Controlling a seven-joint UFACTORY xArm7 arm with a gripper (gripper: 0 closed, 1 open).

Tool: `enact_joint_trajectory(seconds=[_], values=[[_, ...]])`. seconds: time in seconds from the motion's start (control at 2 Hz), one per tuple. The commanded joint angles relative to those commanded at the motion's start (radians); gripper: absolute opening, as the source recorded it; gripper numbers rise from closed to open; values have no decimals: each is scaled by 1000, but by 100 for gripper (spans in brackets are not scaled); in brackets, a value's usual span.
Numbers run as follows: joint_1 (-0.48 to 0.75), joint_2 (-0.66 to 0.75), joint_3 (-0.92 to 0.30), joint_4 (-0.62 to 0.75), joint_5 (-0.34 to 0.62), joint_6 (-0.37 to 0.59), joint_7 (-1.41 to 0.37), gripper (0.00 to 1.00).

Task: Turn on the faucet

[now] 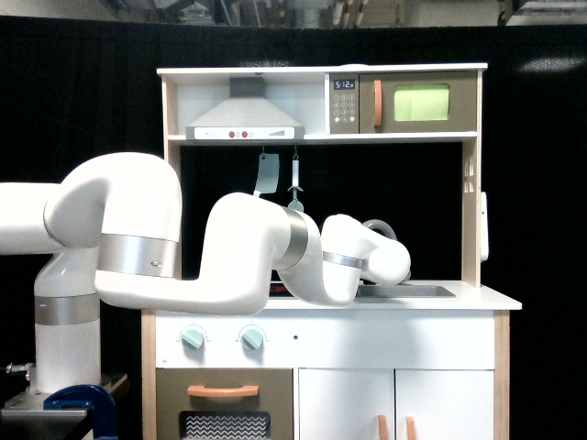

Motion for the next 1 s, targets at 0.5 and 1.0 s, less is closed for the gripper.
enact_joint_trajectory(seconds=[0.5, 1.0], values=[[19, -25, 3, 85, -32, 60, 24, 100], [70, -64, 14, 278, -76, 196, 60, 100]])
